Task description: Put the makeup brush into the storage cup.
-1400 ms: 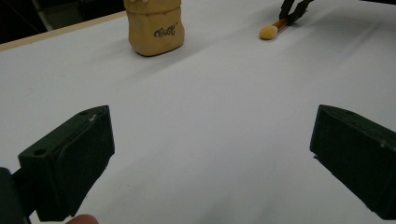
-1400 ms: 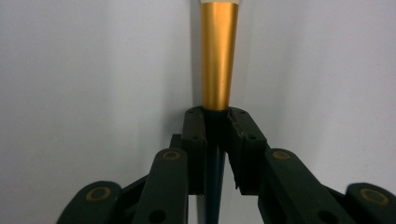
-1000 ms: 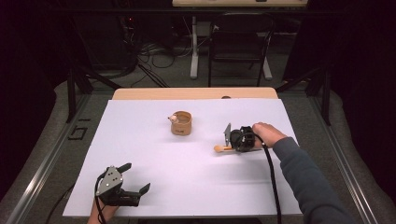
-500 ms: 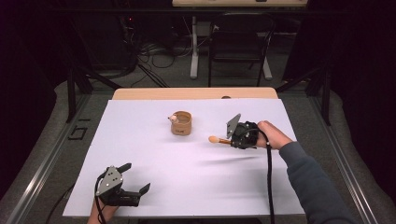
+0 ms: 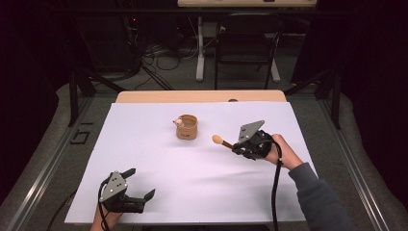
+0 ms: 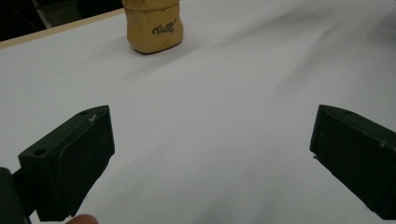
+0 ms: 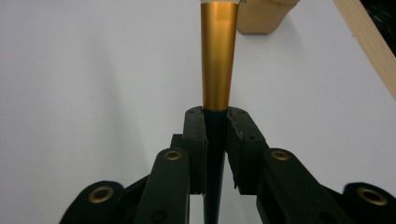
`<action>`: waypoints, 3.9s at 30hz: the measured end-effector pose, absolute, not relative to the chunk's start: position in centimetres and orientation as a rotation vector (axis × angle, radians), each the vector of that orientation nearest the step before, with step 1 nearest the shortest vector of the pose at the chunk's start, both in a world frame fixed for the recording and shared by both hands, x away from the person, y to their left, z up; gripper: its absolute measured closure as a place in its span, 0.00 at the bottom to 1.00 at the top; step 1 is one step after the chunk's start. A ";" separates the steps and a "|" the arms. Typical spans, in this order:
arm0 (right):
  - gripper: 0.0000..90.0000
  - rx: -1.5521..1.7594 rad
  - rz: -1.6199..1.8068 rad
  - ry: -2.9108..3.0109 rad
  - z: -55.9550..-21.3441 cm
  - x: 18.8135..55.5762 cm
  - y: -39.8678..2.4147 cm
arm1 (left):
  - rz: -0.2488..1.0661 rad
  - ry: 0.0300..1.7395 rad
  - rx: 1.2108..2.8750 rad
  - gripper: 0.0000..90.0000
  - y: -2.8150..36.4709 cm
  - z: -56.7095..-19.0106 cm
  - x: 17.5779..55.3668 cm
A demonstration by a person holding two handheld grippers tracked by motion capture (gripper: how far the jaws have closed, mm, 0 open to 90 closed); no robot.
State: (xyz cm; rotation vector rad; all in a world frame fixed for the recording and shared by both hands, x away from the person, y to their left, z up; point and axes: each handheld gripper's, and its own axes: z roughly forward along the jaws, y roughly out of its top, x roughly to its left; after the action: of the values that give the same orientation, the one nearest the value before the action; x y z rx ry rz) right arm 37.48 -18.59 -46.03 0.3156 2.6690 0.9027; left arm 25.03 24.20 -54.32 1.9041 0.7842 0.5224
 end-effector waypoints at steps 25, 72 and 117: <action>0.87 0.582 1.414 2.361 -48.1 33.7 -18.3 | 0.513 0.822 1.922 0.00 24.2 -54.8 25.7; 0.87 0.587 1.712 2.242 -48.7 32.2 -12.6 | 0.515 0.852 1.803 0.00 20.8 -51.4 27.8; 0.87 0.546 1.685 2.270 -50.1 31.9 -9.4 | 0.397 0.732 1.694 0.49 13.8 -47.5 29.6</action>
State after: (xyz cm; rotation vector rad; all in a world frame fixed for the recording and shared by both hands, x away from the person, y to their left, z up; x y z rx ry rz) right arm 31.92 -9.40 -50.09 0.5461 2.2698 1.6845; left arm 29.60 13.76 -47.53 1.6937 0.7324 0.3967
